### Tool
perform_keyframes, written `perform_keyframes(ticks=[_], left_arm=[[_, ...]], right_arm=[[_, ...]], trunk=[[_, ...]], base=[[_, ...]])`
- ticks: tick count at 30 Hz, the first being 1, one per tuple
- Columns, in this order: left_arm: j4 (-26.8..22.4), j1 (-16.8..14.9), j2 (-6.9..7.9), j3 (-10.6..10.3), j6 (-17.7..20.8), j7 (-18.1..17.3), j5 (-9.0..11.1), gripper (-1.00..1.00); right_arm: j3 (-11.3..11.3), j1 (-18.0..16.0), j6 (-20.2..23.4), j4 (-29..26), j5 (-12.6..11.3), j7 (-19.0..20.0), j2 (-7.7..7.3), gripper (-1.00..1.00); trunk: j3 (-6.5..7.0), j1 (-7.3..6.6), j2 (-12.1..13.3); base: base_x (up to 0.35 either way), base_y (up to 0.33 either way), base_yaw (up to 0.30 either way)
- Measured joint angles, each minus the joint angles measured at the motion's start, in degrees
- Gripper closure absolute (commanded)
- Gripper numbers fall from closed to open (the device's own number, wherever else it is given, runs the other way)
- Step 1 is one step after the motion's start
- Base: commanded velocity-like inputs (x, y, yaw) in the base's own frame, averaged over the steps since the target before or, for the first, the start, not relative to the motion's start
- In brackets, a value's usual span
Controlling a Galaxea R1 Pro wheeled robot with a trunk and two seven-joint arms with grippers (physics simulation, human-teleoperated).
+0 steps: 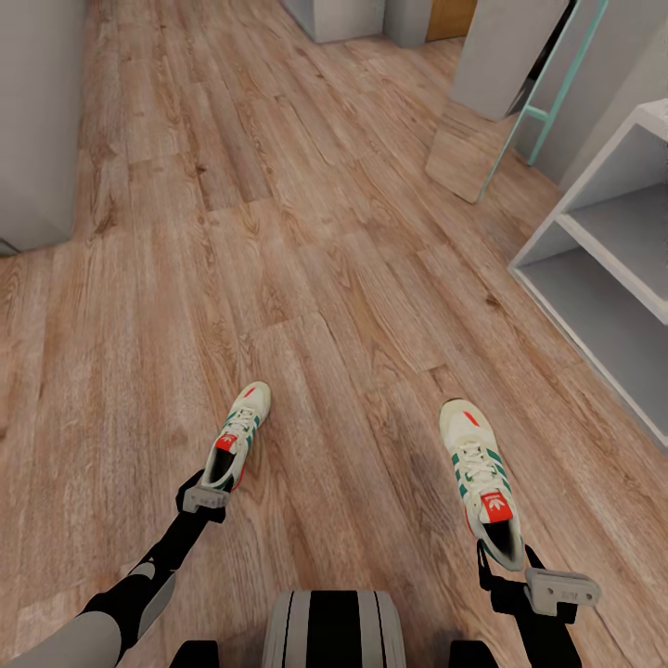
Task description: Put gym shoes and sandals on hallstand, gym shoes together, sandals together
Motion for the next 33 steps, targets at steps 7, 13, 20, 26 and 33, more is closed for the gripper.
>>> perform_keyframes(ticks=[7, 13, 20, 26, 33], left_arm=[[-0.1, 0.0, -0.02, -0.1, 0.0, 0.0, 0.0, 1.0], [-0.2, 0.0, -0.07, -0.1, 0.0, -0.1, 0.0, 1.0], [-0.4, 0.0, -0.18, -0.3, -0.1, -0.5, 0.0, 1.0], [-0.6, 0.1, -0.85, -0.4, -0.1, -0.4, -0.1, 1.0], [-6.6, 2.0, -1.57, -0.3, 0.4, 0.1, -0.1, 1.0]], right_arm=[[0.0, 0.0, 0.0, 0.0, 0.0, 0.0, 0.0, 1.0], [0.0, 0.0, 0.0, 0.0, 0.0, 0.0, 0.0, 1.0], [0.1, 0.0, 0.0, -0.1, 0.0, 0.0, 0.0, 1.0], [0.3, 0.1, 0.0, -0.1, 0.0, 0.0, 0.0, 1.0], [0.3, 0.1, 0.0, -0.2, 0.0, 0.0, 0.0, 1.0]], trunk=[[0.62, 0.0, 0.0], [1.15, 0.0, 0.0], [1.77, 0.0, 0.0], [2.31, 0.0, 0.0], [2.93, 0.0, 0.0]], base=[[0.0, 0.0, 0.0], [0.0, 0.0, 0.0], [0.0, 0.0, 0.0], [0.0, 0.0, 0.0], [0.0, 0.0, 0.0]])
